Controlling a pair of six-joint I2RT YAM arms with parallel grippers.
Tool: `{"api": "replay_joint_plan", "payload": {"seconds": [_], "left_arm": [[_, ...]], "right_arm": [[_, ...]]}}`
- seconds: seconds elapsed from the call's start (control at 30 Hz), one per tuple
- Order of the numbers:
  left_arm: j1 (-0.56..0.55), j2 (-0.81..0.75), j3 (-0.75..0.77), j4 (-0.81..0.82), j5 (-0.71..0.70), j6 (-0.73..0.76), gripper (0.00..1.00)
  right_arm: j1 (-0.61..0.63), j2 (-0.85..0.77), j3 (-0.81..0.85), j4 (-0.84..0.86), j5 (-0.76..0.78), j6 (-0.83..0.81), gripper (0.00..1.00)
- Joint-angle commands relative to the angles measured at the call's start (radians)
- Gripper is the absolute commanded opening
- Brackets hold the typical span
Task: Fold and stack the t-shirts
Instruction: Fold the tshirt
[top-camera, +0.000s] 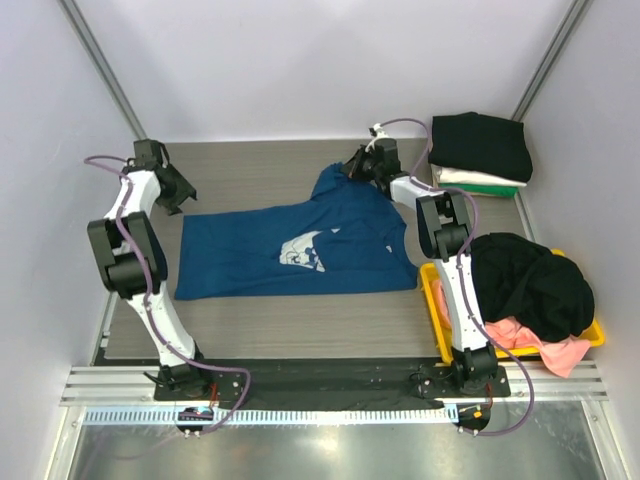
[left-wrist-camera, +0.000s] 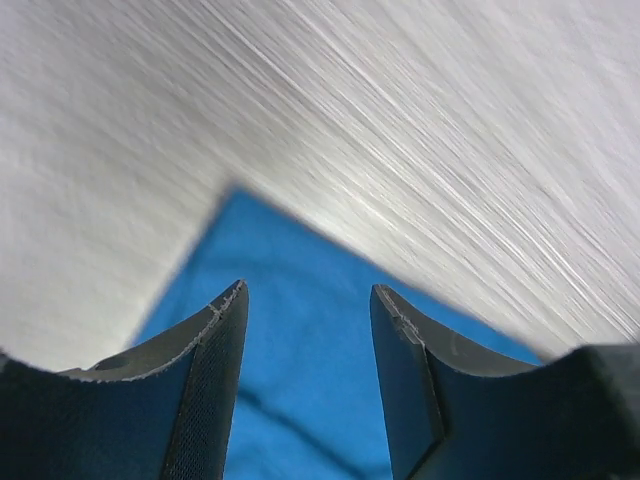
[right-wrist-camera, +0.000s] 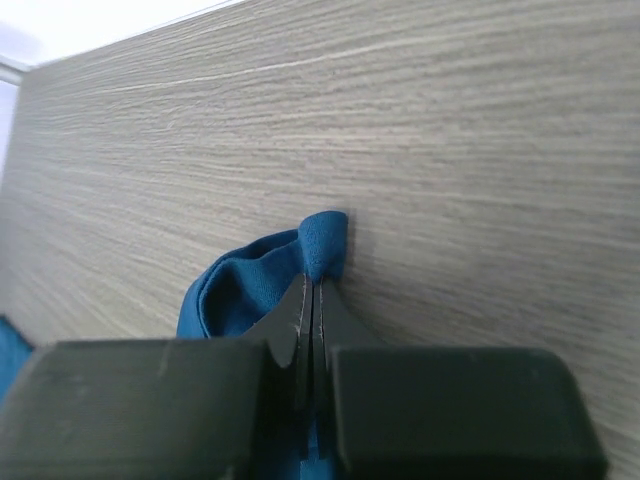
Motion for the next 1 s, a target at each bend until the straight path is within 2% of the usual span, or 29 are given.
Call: {"api": "replay_joint_plan", "payload": {"seconds": [0.0, 0.2, 0.33, 0.63, 0.83, 0.93, 0.97], "left_arm": [[0.026, 0.100, 0.120, -0.045, -0.026, 0.037, 0.53], [0.029, 0.231, 0.227, -0.063, -0.066, 0.051, 0.52], [0.029, 0.237, 0.206, -0.063, -0.097, 0.055, 0.51], [0.026, 0.260, 0.174, -0.045, -0.046, 0.042, 0.46], [0.017, 0.265, 0.165, -0.023, 0.016, 0.049, 0.32], [0.017, 0.268, 0.171, -0.017, 0.035, 0.055, 0.11], [0.017, 0.269, 0.175, -0.017, 0.039, 0.058, 0.07]], "right_arm": [[-0.013, -0.052, -0.069, 0.044, -0.057, 0.049, 0.01], [-0.020, -0.040, -0.073, 0.075, -0.107, 0.098, 0.01], [-0.020, -0.032, -0.070, 0.087, -0.120, 0.116, 0.01], [-0.028, -0.020, -0.068, 0.078, -0.125, 0.125, 0.01], [-0.029, -0.014, -0.065, 0.072, -0.136, 0.127, 0.01], [-0.029, -0.014, -0.065, 0.070, -0.139, 0.127, 0.01], [-0.029, -0.014, -0.065, 0.073, -0.140, 0.128, 0.01]]}}
